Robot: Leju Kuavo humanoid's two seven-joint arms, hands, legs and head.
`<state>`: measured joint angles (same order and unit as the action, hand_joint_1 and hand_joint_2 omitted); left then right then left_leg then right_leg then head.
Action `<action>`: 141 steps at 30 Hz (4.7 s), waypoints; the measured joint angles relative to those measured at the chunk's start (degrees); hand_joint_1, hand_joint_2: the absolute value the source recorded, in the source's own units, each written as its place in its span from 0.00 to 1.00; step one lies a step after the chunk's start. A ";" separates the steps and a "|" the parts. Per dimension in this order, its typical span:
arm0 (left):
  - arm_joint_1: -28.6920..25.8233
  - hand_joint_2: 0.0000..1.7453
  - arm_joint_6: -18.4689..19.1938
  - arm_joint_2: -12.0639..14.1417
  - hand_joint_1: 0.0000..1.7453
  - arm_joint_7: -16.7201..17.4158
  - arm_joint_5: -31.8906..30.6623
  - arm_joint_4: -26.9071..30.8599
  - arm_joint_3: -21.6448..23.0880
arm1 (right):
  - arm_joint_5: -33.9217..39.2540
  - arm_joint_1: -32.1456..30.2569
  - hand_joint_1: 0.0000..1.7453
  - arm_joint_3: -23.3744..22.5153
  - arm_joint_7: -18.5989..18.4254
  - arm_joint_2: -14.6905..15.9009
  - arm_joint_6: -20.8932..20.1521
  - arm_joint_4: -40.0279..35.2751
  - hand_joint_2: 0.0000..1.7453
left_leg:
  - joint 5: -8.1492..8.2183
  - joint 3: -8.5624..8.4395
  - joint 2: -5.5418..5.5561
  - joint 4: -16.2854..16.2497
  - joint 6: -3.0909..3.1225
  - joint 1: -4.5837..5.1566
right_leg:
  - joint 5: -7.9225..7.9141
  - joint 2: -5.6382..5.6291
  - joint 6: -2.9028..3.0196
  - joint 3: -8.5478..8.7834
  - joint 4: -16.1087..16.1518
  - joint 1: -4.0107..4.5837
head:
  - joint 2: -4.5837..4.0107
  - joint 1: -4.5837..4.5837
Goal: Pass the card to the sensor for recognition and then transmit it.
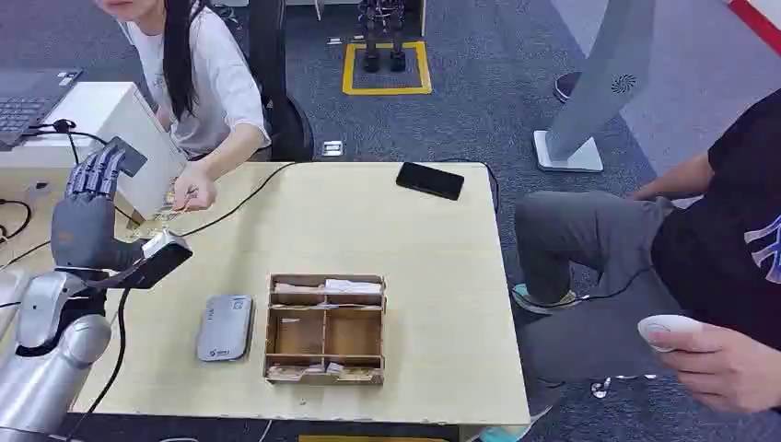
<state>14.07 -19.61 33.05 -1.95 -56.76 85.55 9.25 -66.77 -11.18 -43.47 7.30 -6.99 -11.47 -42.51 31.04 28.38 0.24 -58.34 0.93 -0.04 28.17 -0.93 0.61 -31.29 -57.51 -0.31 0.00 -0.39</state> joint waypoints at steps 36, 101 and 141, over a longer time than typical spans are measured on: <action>-4.57 1.00 30.91 -4.68 1.00 2.93 55.98 1.55 -4.96 | -4.13 1.79 0.00 -4.66 2.14 -0.09 1.84 3.28 1.00 | 0.00 -0.01 -0.01 0.00 0.00 0.00 | -0.01 -0.05 0.00 0.00 0.00 -0.01 | 0.00 0.00; -14.50 1.00 22.16 -7.67 1.00 8.52 37.29 -3.02 -4.57 | -6.45 3.96 0.00 -6.38 2.97 0.42 3.17 7.41 1.00 | 0.01 0.03 0.02 0.00 0.00 0.01 | 0.00 0.01 -0.01 0.00 0.01 -0.02 | 0.00 0.02; -12.51 1.00 17.22 -10.91 1.00 13.09 15.84 -10.41 -2.82 | -7.04 4.10 0.00 -6.34 2.60 0.04 1.66 5.64 1.00 | 0.01 -0.04 0.01 0.00 0.00 0.01 | 0.00 0.02 0.00 0.05 0.00 -0.02 | 0.00 0.00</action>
<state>1.56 -2.38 22.14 11.15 -40.92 75.14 6.43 -73.81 -7.08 -49.81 9.90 -6.95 -9.81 -36.87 31.04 28.33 0.25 -58.34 0.93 -0.02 28.16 -0.91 0.61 -31.23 -57.50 -0.33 0.00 -0.39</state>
